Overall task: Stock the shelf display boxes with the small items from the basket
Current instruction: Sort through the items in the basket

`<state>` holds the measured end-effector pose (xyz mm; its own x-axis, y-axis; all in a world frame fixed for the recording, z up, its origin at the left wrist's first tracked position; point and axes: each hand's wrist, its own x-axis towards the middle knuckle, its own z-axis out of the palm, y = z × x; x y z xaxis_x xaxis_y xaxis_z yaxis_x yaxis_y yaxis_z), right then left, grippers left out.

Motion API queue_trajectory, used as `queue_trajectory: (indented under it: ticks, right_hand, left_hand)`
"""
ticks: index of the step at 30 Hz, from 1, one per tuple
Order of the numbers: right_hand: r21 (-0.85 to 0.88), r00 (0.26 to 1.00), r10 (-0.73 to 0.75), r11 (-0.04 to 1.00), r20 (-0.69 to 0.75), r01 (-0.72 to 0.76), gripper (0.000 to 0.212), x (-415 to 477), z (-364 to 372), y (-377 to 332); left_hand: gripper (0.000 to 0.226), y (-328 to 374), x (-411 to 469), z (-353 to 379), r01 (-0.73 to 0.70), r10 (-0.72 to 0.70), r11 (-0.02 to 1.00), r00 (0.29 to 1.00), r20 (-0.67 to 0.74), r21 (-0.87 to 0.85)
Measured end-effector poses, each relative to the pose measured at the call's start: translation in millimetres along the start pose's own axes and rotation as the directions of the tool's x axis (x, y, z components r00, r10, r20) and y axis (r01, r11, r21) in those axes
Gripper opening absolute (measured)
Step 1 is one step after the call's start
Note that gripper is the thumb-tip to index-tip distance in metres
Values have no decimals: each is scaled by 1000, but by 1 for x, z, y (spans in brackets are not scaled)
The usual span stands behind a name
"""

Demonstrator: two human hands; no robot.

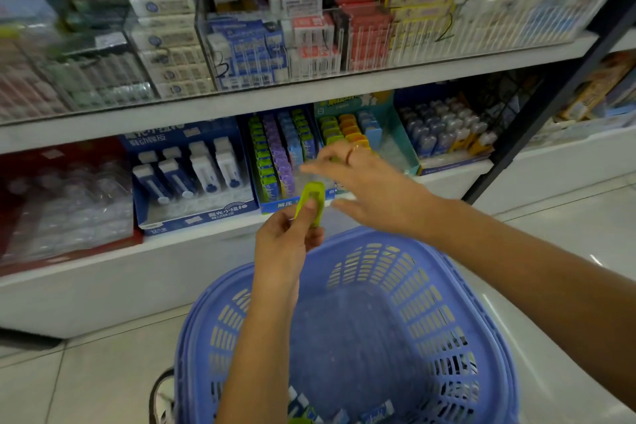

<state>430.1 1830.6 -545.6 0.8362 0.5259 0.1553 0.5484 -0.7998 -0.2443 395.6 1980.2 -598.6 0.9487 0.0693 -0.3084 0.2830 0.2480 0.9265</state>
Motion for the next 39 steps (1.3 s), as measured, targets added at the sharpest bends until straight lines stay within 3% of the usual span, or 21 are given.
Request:
queue_trajectory:
  ticks: [2,5,8,10,12,14,16,18,25,31,35,39]
  right_hand:
    - [-97,990,-139,985,30,141,57,-15,4,-11]
    - [-212,981,-181,958,65,191,40,-20,1,-9]
    - [-193,997,-75,978,30,79,38,-15,-6,6]
    - [-100,998,55,993,-38,-58,39,-8,-10,19]
    - [34,980,154,988,-123,-151,37,4,-15,30]
    - [73,966,223,974,-134,-215,37,17,-17,40]
    - [19,965,244,970,-94,-243,38,28,-14,50]
    - [-18,964,256,966,-69,-258,36,36,-9,58]
    - [-109,971,240,966,22,-236,30,47,3,69]
    - [-69,968,214,972,-135,-224,29,39,12,70]
    - [31,958,250,968,-137,-248,28,40,9,71]
    - [-67,979,176,981,-104,-184,26,42,6,74]
  left_hand:
    - [24,1,-1,3,-58,55,985,998,25,160]
    - [23,7,-4,9,-136,104,945,987,120,299]
    - [21,15,-1,13,-186,146,964,968,202,193]
    - [21,18,6,16,-260,201,932,951,235,254]
    - [33,15,15,18,-352,243,806,930,275,476]
    - [45,8,23,20,-429,249,582,903,351,690]
    - [55,0,29,19,-450,193,409,893,407,794]
    - [59,-8,31,17,-450,167,348,893,418,822]
    - [62,-18,36,13,-483,218,322,875,433,814]
    - [61,-17,37,10,-491,222,351,871,438,797]
    - [61,-18,38,9,-492,218,352,871,441,796]
    - [62,-18,38,9,-493,217,344,870,443,799]
